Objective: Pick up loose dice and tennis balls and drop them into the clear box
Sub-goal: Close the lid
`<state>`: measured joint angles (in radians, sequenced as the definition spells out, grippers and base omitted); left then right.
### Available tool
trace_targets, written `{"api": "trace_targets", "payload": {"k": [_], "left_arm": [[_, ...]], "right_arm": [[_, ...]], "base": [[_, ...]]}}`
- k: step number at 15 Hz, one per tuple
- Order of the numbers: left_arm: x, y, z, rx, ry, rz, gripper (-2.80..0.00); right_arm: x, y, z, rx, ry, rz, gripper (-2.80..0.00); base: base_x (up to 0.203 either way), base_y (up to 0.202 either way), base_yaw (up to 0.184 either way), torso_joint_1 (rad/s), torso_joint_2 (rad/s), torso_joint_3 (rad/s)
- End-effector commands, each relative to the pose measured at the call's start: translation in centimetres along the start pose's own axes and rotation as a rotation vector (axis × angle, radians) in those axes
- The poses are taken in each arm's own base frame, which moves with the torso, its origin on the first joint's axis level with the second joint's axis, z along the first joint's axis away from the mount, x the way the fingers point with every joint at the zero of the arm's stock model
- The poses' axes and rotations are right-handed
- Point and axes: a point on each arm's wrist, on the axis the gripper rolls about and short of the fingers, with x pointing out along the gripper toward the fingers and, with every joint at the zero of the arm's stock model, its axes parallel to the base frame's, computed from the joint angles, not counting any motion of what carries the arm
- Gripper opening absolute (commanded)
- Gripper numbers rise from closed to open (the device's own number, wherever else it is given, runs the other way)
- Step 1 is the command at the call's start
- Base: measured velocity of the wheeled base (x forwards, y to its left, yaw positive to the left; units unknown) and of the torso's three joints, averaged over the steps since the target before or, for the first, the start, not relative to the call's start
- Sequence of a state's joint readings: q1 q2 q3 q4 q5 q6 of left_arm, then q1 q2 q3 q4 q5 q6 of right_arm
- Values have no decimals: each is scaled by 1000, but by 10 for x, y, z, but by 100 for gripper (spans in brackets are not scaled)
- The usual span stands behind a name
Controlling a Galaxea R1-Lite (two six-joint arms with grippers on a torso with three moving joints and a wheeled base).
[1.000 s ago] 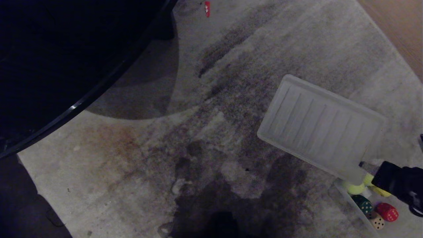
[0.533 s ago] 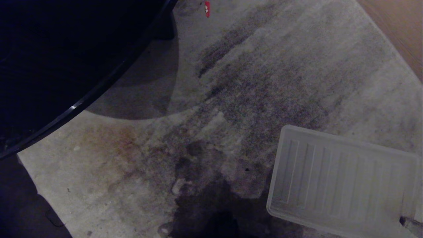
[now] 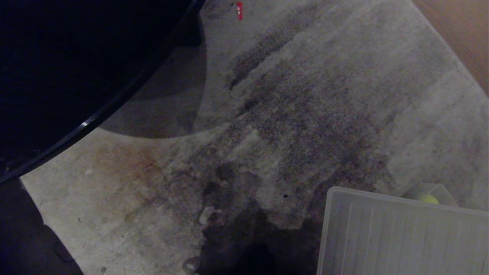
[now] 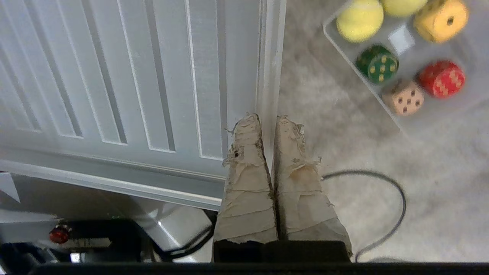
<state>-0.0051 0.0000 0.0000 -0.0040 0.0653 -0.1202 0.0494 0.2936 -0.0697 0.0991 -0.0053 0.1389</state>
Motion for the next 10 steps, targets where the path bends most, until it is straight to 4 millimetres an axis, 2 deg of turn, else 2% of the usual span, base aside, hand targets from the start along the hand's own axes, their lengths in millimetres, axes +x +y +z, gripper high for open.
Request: {"api": "trace_targets", "payload": {"k": [1,7,10], "left_arm": [[0,0,0,-1,3,0,-280],[0,0,0,-1,3,0,-280],[0,0,0,-1,3,0,-280]], "right_arm": [[-5,0,-4,4,-67,23,-280],[-22,2,-13,-9,-266,126,-280],[-23,2,-13,-2,-278,122,-280]], "base": [[0,0,0,0,0,0],[0,0,0,0,0,0],[0,0,0,0,0,0]]}}
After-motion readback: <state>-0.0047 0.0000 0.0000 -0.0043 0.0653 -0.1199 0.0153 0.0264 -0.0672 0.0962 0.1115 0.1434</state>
